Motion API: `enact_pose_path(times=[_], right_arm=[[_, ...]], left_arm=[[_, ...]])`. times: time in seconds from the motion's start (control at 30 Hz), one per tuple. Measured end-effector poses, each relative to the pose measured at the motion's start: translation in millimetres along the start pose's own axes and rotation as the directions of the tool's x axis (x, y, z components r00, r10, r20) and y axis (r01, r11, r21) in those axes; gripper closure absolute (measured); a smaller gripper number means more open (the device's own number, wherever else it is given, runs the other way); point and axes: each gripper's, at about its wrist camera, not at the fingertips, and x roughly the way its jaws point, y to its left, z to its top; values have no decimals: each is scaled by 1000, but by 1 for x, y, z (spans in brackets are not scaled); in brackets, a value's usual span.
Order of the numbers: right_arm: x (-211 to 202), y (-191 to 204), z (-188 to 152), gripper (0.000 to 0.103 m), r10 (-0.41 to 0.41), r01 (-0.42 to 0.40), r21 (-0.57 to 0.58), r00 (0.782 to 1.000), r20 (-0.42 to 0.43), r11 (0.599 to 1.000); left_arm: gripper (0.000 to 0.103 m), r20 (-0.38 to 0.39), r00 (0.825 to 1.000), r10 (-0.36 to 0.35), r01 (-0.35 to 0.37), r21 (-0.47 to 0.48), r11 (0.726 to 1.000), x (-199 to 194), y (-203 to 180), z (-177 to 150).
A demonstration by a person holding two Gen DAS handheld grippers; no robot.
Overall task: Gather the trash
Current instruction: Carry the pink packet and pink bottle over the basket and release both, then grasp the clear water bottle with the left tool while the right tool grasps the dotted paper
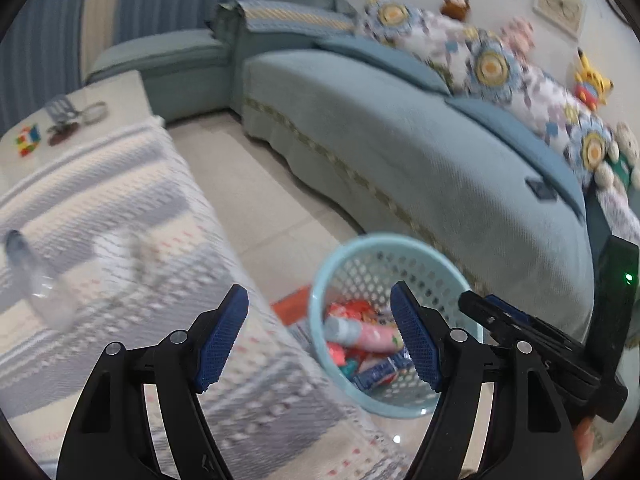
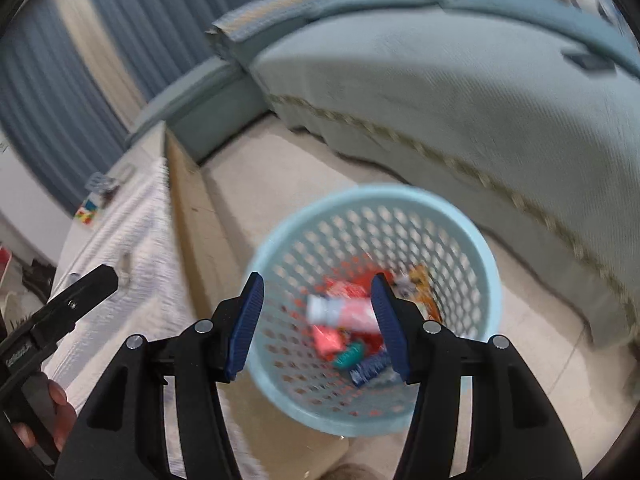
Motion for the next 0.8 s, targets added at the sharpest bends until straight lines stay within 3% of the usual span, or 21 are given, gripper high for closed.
enact_pose_path(times=[0.2,0.37,0.57,0.67,0.8], right_arm=[[-36,64,26,51,99,-88,-110,990,103,990],[-40,119,33,51,177,-148,-222,977,118,964],[-16,183,29,51,238,-198,-355,969,71,914],[8,209,25,51,241,-202,-400,969,48,894],[36,228,17,51,241,-209,-425,970,21,881]], left_arm=[[30,133,988,83,-77,-54,996,-62,39,20],[16,182,955,233,-205,-159,966,-99,90,25],[14,132,919,372,-306,-356,883,-110,179,12],[14,94,916,391,-311,-450,837,-105,217,6],[14,57,923,381,-304,-502,810,-89,242,4]])
